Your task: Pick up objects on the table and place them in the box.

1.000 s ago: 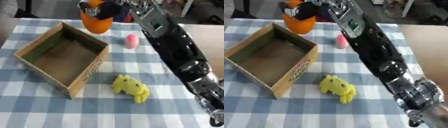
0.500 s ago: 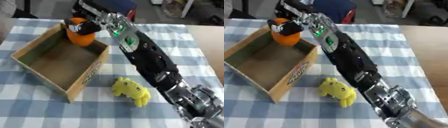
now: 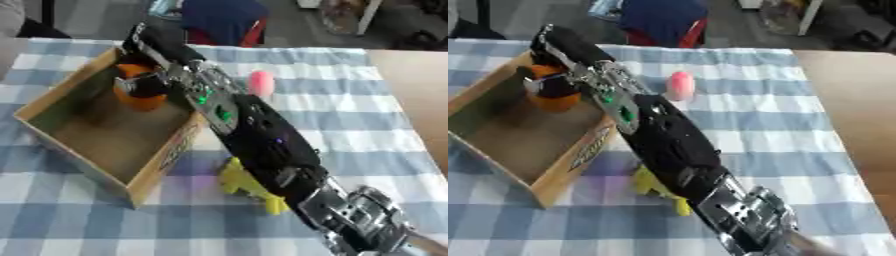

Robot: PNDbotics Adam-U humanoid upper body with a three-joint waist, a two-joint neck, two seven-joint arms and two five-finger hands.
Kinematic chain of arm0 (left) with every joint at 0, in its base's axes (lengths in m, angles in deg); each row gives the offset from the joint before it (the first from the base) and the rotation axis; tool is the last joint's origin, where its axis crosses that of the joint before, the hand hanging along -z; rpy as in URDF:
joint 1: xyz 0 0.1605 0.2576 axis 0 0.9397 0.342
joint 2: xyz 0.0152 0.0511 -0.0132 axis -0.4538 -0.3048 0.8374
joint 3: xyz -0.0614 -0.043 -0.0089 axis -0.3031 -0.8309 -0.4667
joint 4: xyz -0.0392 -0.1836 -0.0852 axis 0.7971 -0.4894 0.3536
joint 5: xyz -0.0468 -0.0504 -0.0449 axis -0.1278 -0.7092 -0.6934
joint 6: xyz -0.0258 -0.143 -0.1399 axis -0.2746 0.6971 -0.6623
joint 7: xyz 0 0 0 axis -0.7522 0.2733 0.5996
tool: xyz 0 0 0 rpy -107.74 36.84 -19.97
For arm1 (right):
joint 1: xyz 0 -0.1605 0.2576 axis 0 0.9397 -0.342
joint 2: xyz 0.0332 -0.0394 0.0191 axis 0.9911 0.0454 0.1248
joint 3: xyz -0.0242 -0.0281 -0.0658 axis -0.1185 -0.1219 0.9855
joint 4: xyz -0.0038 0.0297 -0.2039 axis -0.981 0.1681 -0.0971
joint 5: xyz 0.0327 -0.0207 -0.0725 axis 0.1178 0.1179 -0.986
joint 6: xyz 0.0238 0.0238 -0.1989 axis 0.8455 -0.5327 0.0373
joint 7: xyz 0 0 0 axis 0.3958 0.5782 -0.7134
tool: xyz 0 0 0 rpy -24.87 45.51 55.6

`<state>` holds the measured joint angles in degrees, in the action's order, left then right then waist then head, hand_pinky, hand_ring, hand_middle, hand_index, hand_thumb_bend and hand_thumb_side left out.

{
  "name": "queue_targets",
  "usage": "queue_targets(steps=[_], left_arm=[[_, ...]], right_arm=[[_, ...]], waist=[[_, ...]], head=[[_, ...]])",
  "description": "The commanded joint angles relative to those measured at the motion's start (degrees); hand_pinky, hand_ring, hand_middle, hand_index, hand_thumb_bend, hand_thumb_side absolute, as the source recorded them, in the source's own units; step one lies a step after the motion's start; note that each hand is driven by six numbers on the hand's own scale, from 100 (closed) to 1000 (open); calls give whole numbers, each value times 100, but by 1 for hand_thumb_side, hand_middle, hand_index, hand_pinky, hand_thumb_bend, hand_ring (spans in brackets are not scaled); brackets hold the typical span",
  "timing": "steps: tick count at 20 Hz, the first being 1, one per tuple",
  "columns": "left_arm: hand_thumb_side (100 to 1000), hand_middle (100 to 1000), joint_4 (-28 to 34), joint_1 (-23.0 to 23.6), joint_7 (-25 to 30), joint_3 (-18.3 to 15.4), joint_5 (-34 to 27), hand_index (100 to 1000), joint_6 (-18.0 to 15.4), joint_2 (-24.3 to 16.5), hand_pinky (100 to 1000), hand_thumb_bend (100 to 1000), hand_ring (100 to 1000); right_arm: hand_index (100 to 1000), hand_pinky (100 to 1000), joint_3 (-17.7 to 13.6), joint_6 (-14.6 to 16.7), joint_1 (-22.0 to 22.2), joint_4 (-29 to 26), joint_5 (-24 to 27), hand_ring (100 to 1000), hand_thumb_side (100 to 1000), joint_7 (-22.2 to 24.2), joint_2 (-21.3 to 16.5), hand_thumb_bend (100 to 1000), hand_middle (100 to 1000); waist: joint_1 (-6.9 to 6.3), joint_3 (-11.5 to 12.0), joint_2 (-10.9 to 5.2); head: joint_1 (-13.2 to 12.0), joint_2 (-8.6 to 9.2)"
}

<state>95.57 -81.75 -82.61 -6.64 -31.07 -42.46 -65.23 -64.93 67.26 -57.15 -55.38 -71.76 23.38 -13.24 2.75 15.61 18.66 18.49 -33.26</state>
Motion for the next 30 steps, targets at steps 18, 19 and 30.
queue_targets(steps=[18,19,30], left_arm=[[683,607,112,-116,41,16,-34,816,10,-29,312,100,699],[683,607,112,-120,45,19,-37,816,12,-27,312,100,699],[681,608,112,-140,56,21,-58,815,14,-36,313,100,698]], right_arm=[[790,603,227,473,164,-170,-811,728,853,891,262,148,660],[812,618,245,471,159,-252,-865,751,903,932,257,254,692],[873,646,290,472,98,-745,-1356,803,1000,695,186,596,768]], waist=[[-23,-5,-64],[-20,-3,-66],[-16,-9,-109]], head=[[-29,79],[-29,81],[-50,82]])
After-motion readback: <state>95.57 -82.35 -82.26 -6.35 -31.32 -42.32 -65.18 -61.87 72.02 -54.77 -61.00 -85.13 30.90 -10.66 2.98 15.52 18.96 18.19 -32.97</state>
